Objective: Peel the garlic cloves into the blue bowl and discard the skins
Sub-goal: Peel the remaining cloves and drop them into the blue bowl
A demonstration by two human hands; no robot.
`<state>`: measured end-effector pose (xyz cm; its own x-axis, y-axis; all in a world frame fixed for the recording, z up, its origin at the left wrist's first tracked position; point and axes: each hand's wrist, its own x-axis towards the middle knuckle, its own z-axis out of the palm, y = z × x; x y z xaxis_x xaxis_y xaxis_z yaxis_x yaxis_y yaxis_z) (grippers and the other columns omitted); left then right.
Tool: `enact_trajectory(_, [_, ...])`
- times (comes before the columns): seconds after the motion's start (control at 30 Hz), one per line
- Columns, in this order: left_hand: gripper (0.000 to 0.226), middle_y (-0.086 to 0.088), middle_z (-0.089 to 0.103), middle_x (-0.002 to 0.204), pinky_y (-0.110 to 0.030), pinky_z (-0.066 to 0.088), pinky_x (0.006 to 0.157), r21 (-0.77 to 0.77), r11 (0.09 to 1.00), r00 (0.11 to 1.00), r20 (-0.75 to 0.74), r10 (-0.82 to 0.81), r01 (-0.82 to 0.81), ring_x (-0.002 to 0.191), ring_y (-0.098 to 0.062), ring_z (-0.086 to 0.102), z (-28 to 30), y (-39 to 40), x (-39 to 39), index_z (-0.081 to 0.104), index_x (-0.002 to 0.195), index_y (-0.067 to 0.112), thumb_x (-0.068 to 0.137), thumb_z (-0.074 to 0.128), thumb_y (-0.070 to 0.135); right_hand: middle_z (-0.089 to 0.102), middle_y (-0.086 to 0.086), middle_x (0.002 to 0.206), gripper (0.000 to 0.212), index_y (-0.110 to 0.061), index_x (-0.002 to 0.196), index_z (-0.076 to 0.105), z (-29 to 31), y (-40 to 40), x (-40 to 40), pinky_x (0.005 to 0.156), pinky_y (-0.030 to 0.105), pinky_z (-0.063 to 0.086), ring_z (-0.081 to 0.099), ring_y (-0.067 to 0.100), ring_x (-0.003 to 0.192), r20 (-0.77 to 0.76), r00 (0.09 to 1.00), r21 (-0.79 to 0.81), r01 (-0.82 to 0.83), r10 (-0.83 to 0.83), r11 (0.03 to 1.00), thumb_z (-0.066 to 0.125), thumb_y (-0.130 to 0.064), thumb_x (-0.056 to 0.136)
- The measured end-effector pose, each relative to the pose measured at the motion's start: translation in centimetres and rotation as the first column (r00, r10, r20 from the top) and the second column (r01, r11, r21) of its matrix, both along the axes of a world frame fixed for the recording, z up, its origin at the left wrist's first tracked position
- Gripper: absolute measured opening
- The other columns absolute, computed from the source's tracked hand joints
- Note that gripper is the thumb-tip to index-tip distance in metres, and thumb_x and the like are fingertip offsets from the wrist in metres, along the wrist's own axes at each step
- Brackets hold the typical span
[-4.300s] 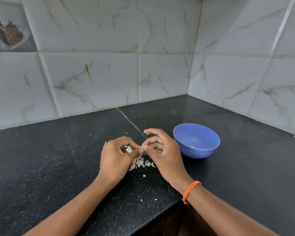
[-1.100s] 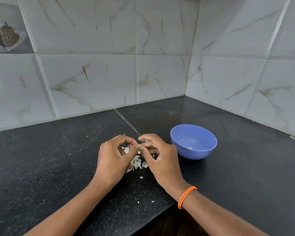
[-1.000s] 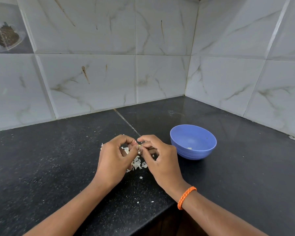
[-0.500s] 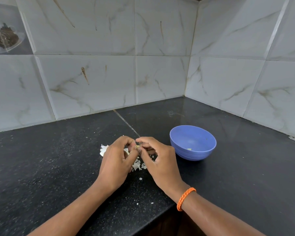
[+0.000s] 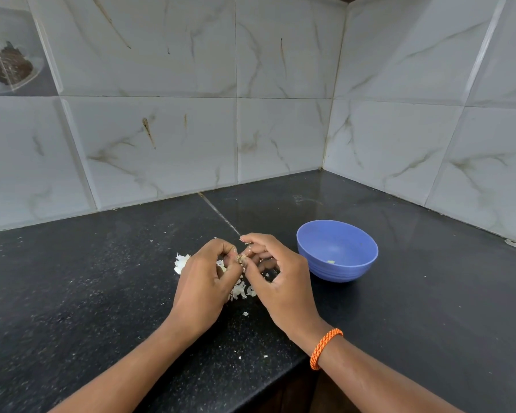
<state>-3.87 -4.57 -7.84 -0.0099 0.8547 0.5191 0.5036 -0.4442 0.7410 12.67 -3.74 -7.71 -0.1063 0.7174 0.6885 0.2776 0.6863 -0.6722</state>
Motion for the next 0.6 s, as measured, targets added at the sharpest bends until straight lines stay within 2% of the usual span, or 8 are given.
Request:
enact_trajectory(0.13, [0.018, 0.018, 0.061, 0.068, -0.047, 0.050, 0.051, -0.011, 1.000, 1.000, 0.012, 0.029, -0.028, 0.049, -0.017, 0.050, -0.2, 0.3, -0.2, 0.059, 0.088, 0.034, 0.103, 0.062, 0.025, 0.075, -0.012, 0.101, 0.036, -0.019, 0.127, 0.073, 0.1, -0.1, 0.1, 0.077, 0.018, 0.058, 0.073, 0.012, 0.095, -0.021, 1.000, -0.005, 0.007, -0.007, 1.000, 0.074, -0.002, 0.096])
enact_trajectory(0.27, [0.015, 0.010, 0.068, 0.086, -0.052, 0.056, 0.055, -0.018, 0.998, 0.996, 0.067, 0.063, -0.062, 0.052, -0.021, 0.062, 0.3, 0.0, -0.4, 0.063, 0.092, 0.030, 0.105, 0.064, 0.023, 0.074, -0.011, 0.099, 0.032, -0.020, 0.125, 0.074, 0.2, -0.1, 0.2, 0.077, 0.023, 0.060, 0.073, 0.015, 0.096, -0.077, 0.997, -0.057, -0.011, 0.007, 0.998, 0.071, -0.003, 0.099])
enact_trajectory(0.4, [0.021, 0.013, 0.073, 0.100, -0.040, 0.055, 0.058, -0.049, 0.996, 0.993, 0.094, 0.075, -0.070, 0.051, -0.021, 0.069, 0.8, -0.4, -0.3, 0.070, 0.095, 0.029, 0.106, 0.059, 0.014, 0.074, -0.012, 0.100, 0.030, -0.022, 0.126, 0.074, 0.3, -0.2, 0.3, 0.082, 0.029, 0.062, 0.073, 0.016, 0.100, -0.100, 0.995, -0.097, -0.036, 0.026, 0.995, 0.066, -0.005, 0.103])
enact_trajectory(0.5, [0.024, 0.013, 0.073, 0.100, -0.035, 0.050, 0.059, -0.059, 0.995, 0.991, 0.098, 0.090, -0.084, 0.050, -0.021, 0.071, 1.1, -0.7, -0.2, 0.072, 0.092, 0.026, 0.107, 0.057, 0.015, 0.074, -0.012, 0.099, 0.029, -0.022, 0.127, 0.073, 0.3, -0.2, 0.2, 0.081, 0.032, 0.063, 0.073, 0.018, 0.100, -0.102, 0.994, -0.110, -0.043, 0.032, 0.993, 0.065, -0.006, 0.104])
enact_trajectory(0.6, [0.021, 0.009, 0.072, 0.094, -0.035, 0.049, 0.060, -0.048, 0.995, 0.992, 0.088, 0.095, -0.091, 0.048, -0.020, 0.071, 1.2, -0.8, -0.2, 0.071, 0.090, 0.027, 0.108, 0.061, 0.024, 0.074, -0.009, 0.099, 0.029, -0.022, 0.126, 0.073, 0.4, -0.2, 0.2, 0.081, 0.033, 0.063, 0.073, 0.019, 0.100, -0.105, 0.994, -0.117, -0.043, 0.030, 0.992, 0.065, -0.006, 0.103])
